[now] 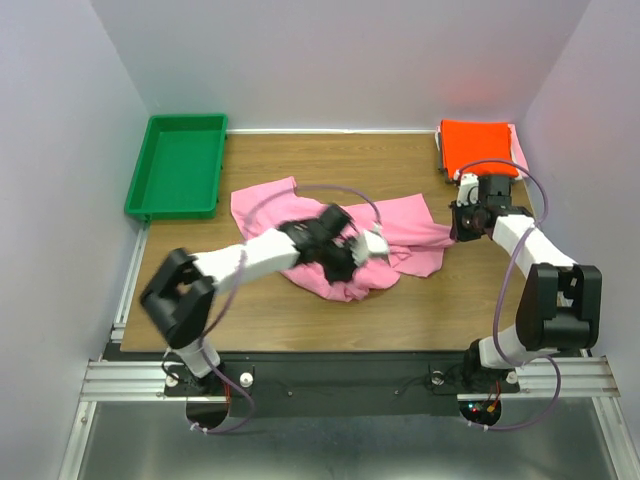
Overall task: Fold and stack the t-shirts
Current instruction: Flatten the tshirt out
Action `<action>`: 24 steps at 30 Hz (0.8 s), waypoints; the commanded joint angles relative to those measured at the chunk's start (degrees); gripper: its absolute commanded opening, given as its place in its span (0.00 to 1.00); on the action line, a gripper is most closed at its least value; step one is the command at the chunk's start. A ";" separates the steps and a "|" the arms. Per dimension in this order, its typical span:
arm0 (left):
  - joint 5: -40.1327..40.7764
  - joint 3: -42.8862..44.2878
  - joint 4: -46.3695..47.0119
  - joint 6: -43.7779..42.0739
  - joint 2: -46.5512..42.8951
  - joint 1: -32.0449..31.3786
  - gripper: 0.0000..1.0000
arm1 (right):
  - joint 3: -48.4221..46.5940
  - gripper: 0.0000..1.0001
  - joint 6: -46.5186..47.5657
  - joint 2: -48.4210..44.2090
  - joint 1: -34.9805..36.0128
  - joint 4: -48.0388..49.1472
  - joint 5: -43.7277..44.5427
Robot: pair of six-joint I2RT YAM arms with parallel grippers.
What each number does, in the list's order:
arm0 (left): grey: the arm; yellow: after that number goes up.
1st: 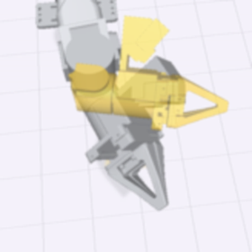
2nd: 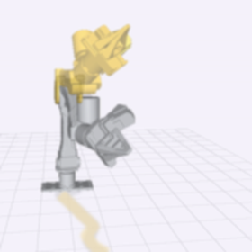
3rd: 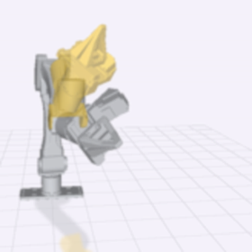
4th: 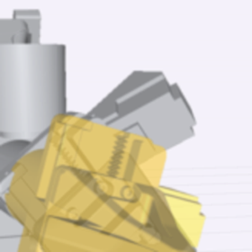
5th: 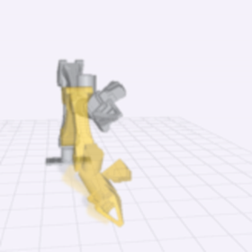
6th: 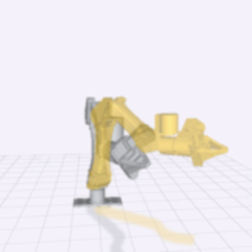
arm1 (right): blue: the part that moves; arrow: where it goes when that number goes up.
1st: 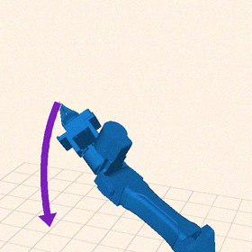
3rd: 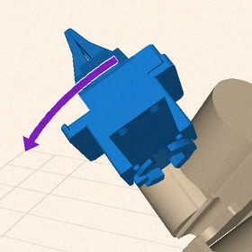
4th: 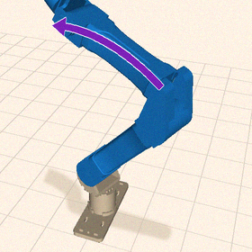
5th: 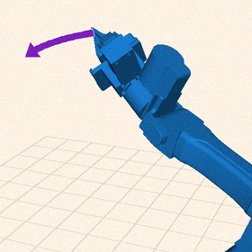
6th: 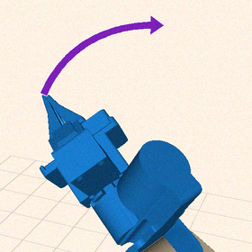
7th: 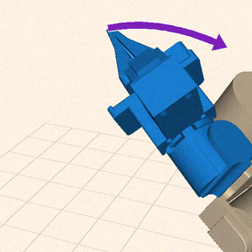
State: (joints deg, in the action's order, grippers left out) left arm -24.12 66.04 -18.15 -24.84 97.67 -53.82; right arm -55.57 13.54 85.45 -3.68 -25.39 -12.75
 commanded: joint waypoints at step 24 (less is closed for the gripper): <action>-14.21 -7.94 -20.70 -32.28 -16.19 64.02 0.00 | -6.21 0.01 5.71 4.08 -1.06 -1.77 7.40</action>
State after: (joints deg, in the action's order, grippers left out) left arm -38.79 60.64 -38.94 -52.14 81.76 10.46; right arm -57.39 18.79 84.97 -4.16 -27.88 -4.10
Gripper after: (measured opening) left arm 0.017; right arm 0.024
